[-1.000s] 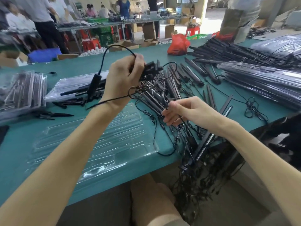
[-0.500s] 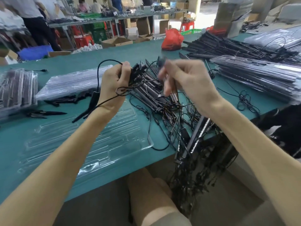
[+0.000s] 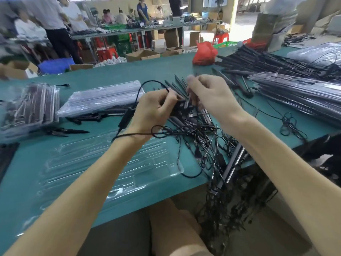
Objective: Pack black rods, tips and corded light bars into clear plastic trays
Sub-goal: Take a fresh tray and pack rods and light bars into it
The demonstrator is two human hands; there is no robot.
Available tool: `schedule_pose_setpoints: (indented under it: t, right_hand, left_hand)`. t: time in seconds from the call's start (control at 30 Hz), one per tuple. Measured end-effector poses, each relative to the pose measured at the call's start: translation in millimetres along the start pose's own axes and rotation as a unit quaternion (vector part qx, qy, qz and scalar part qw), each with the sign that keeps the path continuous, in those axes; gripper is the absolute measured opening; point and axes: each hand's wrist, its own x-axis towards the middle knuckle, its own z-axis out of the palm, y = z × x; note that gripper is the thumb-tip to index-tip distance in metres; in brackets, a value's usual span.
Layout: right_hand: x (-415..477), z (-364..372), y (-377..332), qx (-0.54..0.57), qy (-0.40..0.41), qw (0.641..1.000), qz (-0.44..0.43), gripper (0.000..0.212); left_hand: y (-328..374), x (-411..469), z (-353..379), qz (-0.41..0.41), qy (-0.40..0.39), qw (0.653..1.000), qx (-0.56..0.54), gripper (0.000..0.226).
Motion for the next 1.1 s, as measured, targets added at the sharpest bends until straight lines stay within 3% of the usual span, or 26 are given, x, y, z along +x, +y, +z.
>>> schedule_pose_setpoints:
  t: [0.13, 0.23, 0.33, 0.4, 0.6, 0.77, 0.93, 1.1]
  right_hand:
    - [-7.6, 0.4, 20.0, 0.069, -0.166, 0.968, 0.178, 0.038]
    - [-12.2, 6.7, 29.7, 0.172, -0.218, 0.934, 0.224, 0.051]
    - [-18.2, 8.0, 35.5, 0.306, -0.349, 0.847, 0.259, 0.079]
    - [-24.9, 8.8, 39.6, 0.352, -0.393, 0.820, 0.224, 0.075]
    - [-29.8, 14.6, 40.6, 0.348, -0.303, 0.870, 0.174, 0.025]
    - [-21.9, 11.2, 44.9, 0.415, -0.230, 0.862, 0.179, 0.028]
    - [-5.0, 0.3, 32.2, 0.483, -0.103, 0.856, 0.156, 0.044]
    - [18.3, -22.7, 8.7, 0.492, -0.023, 0.867, 0.080, 0.043]
  left_hand:
    - [-0.3, -9.1, 6.2, 0.121, -0.108, 0.975, 0.154, 0.045]
    - [-0.2, -13.9, 8.4, 0.149, -0.148, 0.959, 0.188, 0.042]
    - [-2.1, -16.6, 8.1, 0.137, -0.177, 0.959, 0.173, 0.045]
    - [-2.0, -16.7, 7.2, 0.133, -0.196, 0.956, 0.172, 0.049]
    - [-3.2, -11.8, 3.4, 0.118, -0.219, 0.953, 0.171, 0.030]
    - [-6.3, 1.5, -10.0, 0.053, -0.166, 0.982, 0.077, 0.022]
    - [-14.8, -6.9, -21.8, 0.040, -0.199, 0.975, 0.088, 0.058]
    - [-32.1, -15.2, -24.0, -0.030, -0.195, 0.976, 0.088, 0.041]
